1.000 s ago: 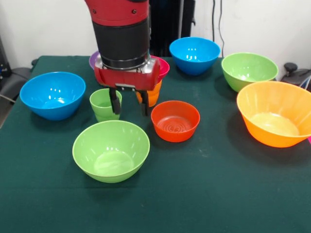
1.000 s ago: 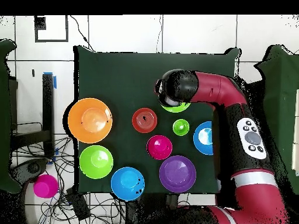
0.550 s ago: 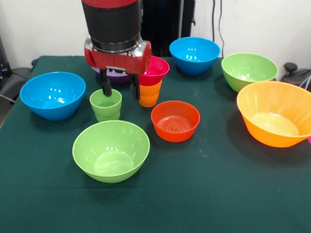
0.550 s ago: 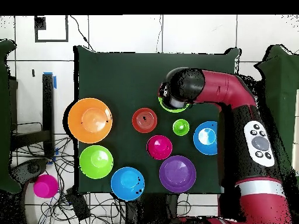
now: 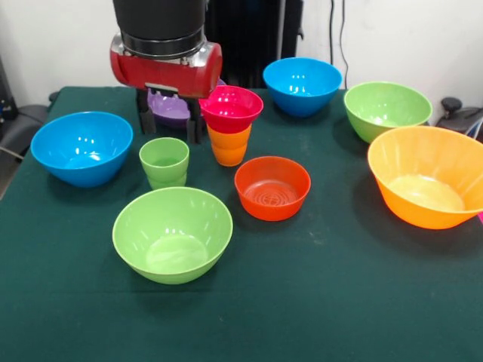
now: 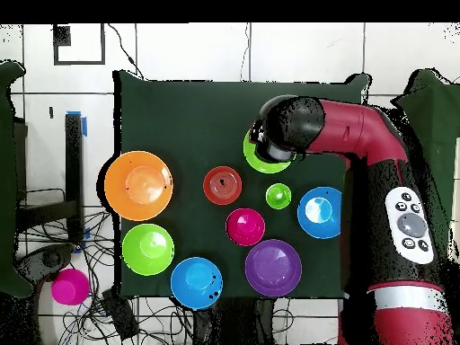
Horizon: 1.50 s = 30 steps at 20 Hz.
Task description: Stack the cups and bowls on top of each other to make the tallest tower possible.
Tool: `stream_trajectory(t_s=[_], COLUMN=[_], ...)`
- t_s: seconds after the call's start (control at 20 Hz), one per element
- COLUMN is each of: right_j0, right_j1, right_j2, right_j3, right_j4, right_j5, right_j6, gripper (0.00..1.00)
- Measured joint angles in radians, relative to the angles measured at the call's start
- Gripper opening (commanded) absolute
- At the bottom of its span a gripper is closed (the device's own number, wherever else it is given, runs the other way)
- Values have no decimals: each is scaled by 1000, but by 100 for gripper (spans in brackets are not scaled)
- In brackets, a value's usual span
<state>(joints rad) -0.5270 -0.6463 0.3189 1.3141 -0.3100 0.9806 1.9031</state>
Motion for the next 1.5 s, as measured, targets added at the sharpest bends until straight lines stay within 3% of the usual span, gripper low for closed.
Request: stream_trajectory(t_s=[1.0,1.5], right_j0=[-14,-89], right_j1=[35,19], right_j2=[-11,9], right_j3=[-32,62], right_j4=[-71,-73], right_j5=[-4,-142], right_j6=[0,-2], gripper=[100,100])
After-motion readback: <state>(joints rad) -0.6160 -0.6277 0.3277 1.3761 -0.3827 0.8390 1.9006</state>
